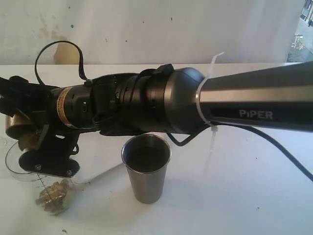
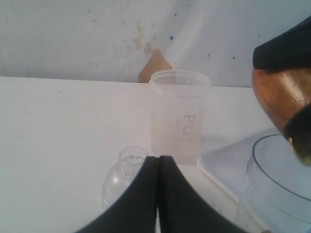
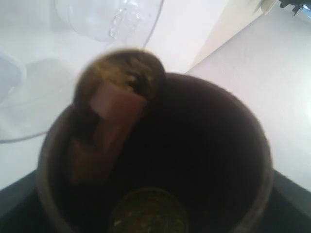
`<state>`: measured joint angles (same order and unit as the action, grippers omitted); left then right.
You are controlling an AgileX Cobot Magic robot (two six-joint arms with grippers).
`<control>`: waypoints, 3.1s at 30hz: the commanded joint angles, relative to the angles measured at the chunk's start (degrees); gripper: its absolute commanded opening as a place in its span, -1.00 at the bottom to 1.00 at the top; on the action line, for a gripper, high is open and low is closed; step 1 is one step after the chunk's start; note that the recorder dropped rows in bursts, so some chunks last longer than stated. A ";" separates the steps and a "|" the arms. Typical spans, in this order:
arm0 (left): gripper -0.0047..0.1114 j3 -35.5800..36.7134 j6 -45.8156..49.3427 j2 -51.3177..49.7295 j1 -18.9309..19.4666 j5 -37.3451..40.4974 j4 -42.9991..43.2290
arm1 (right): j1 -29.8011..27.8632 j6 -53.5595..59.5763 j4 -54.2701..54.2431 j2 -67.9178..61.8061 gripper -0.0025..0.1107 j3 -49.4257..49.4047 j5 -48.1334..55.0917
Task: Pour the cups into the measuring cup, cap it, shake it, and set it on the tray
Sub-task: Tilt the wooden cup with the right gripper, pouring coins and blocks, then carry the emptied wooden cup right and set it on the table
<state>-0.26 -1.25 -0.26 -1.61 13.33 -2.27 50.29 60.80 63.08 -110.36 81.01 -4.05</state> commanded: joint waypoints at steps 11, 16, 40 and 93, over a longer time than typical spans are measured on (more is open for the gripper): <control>-0.92 0.26 0.05 0.26 -0.26 0.00 -0.28 | -0.09 7.55 -0.29 0.16 -0.96 1.17 0.14; -0.92 0.26 0.05 0.26 -0.26 0.00 -0.28 | -0.09 -11.58 -3.26 0.30 -0.96 1.17 0.72; -0.92 0.26 0.05 0.26 -0.26 0.00 -0.28 | 2.27 5.04 -2.90 2.72 -0.96 2.95 6.98; -0.92 0.26 0.05 0.26 -0.26 0.00 -0.28 | -43.81 -95.25 -14.10 -6.50 -0.96 -9.37 -28.74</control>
<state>-0.26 -1.25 -0.26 -1.61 13.33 -2.27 6.76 -37.98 48.84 -112.74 71.19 -26.76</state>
